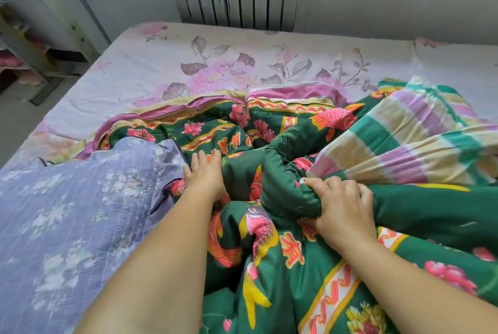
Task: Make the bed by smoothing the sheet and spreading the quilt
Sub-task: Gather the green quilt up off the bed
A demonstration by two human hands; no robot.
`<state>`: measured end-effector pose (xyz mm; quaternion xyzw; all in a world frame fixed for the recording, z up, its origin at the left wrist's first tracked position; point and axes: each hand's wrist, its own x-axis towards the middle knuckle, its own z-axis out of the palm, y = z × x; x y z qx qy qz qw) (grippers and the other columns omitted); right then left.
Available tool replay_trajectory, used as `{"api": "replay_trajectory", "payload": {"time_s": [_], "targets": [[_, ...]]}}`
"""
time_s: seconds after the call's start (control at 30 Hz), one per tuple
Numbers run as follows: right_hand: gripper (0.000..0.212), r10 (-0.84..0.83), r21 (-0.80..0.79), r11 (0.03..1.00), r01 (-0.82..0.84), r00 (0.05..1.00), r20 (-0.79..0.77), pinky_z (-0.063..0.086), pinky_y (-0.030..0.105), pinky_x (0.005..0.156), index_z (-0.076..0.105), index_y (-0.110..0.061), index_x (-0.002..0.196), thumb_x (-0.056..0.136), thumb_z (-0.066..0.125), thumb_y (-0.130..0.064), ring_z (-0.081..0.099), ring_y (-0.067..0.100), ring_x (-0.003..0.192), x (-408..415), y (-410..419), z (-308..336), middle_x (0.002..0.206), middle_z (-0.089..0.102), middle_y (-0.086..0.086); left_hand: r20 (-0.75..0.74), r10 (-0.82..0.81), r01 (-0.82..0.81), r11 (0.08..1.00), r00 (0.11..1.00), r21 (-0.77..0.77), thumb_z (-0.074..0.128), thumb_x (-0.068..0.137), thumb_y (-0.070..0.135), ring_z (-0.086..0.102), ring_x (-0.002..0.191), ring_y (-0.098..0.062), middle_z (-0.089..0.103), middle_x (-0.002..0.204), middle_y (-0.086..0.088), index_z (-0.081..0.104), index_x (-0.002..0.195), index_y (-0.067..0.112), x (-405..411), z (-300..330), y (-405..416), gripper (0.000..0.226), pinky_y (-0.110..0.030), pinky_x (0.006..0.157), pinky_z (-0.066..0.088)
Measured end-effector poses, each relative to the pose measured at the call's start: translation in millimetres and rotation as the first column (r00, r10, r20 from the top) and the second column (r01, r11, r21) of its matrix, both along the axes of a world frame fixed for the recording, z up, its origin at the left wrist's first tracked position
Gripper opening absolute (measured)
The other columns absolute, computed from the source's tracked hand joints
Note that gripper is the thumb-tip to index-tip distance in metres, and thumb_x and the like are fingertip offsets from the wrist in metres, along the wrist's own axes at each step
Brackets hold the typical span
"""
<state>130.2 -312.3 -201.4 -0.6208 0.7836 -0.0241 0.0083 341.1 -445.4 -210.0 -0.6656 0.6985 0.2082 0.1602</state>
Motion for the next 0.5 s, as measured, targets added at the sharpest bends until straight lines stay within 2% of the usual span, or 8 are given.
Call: {"api": "replay_trajectory", "payload": {"time_s": [0.07, 0.1, 0.2, 0.3, 0.37, 0.4, 0.47, 0.5], "targets": [[0.075, 0.021, -0.1, 0.995, -0.023, 1.0, -0.016, 0.026, 0.036, 0.081, 0.064, -0.041, 0.106, 0.036, 0.091, -0.043, 0.058, 0.024, 0.077, -2.8, -3.3, -12.0, 0.08, 0.058, -0.006, 0.034, -0.03, 0.028, 0.998, 0.999, 0.06, 0.087, 0.059, 0.032, -0.018, 0.144, -0.035, -0.019, 0.156, -0.019, 0.01, 0.15, 0.025, -2.9, -10.7, -19.2, 0.119, -0.052, 0.118, 0.0], [0.076, 0.047, -0.146, 0.988, -0.05, 0.999, -0.021, 0.027, 0.037, 0.08, 0.065, -0.039, 0.104, 0.033, 0.091, -0.045, 0.059, 0.025, 0.075, -4.3, -0.9, -16.2, 0.078, 0.058, -0.006, 0.051, -0.056, 0.051, 0.994, 0.997, 0.093, 0.089, 0.055, 0.033, -0.023, 0.143, -0.037, -0.025, 0.154, -0.02, 0.016, 0.149, 0.027, -4.8, -14.0, -26.9, 0.119, -0.054, 0.118, -0.002], [0.076, 0.096, -0.249, 0.962, -0.107, 0.994, -0.057, 0.028, 0.038, 0.081, 0.062, -0.038, 0.105, 0.035, 0.088, -0.052, 0.06, 0.027, 0.076, -6.8, 0.2, -21.0, 0.079, 0.058, -0.004, 0.099, -0.136, 0.116, 0.975, 0.986, 0.192, 0.089, 0.053, 0.038, -0.03, 0.139, -0.039, -0.034, 0.15, -0.018, 0.021, 0.149, 0.033, -11.3, -26.4, -51.2, 0.117, -0.059, 0.115, -0.006], [0.068, 0.1, -0.279, 0.954, -0.112, 0.993, -0.059, 0.029, 0.038, 0.082, 0.052, -0.039, 0.108, 0.045, 0.074, -0.056, 0.06, 0.028, 0.077, -7.1, -1.6, -22.3, 0.08, 0.059, -0.003, 0.109, -0.194, 0.163, 0.956, 0.975, 0.242, 0.088, 0.052, 0.043, -0.025, 0.141, -0.037, -0.03, 0.153, -0.015, 0.021, 0.148, 0.036, -13.1, -40.3, -64.6, 0.118, -0.063, 0.114, -0.002], [0.067, 0.102, -0.277, 0.955, -0.108, 0.994, -0.037, 0.029, 0.037, 0.083, 0.049, -0.038, 0.109, 0.046, 0.065, -0.057, 0.06, 0.027, 0.077, -5.3, -2.9, -21.3, 0.081, 0.059, -0.003, 0.066, -0.203, 0.177, 0.943, 0.977, 0.284, 0.089, 0.048, 0.043, -0.003, 0.146, -0.036, -0.008, 0.157, -0.017, 0.029, 0.145, 0.036, -10.4, -44.4, -68.8, 0.115, -0.056, 0.116, 0.014], [0.067, 0.104, -0.276, 0.955, -0.11, 0.994, -0.036, 0.029, 0.037, 0.083, 0.048, -0.038, 0.109, 0.047, 0.065, -0.057, 0.06, 0.027, 0.078, -4.7, -2.9, -20.9, 0.081, 0.059, -0.003, 0.029, -0.202, 0.184, 0.934, 0.979, 0.305, 0.09, 0.044, 0.042, 0.019, 0.142, -0.034, 0.014, 0.153, -0.018, 0.04, 0.14, 0.034, -9.0, -45.6, -70.5, 0.109, -0.048, 0.113, 0.03], [0.065, 0.105, -0.267, 0.957, -0.113, 0.994, -0.042, 0.028, 0.037, 0.084, 0.051, -0.039, 0.109, 0.049, 0.067, -0.056, 0.06, 0.027, 0.079, -5.8, -1.9, -20.5, 0.082, 0.059, -0.003, -0.076, -0.152, 0.168, 0.932, 0.985, 0.322, 0.093, 0.035, 0.038, 0.06, 0.107, -0.026, 0.057, 0.123, -0.011, 0.064, 0.117, 0.029, -7.7, -47.5, -70.1, 0.088, -0.034, 0.086, 0.055], [0.063, 0.106, -0.259, 0.959, -0.113, 0.994, -0.04, 0.028, 0.037, 0.084, 0.053, -0.039, 0.108, 0.049, 0.07, -0.054, 0.06, 0.028, 0.079, -6.3, -1.3, -20.5, 0.083, 0.059, -0.003, -0.118, -0.121, 0.153, 0.936, 0.986, 0.316, 0.093, 0.033, 0.034, 0.068, 0.089, -0.022, 0.068, 0.105, -0.007, 0.07, 0.105, 0.026, -7.8, -46.2, -66.9, 0.076, -0.03, 0.073, 0.058]]}}
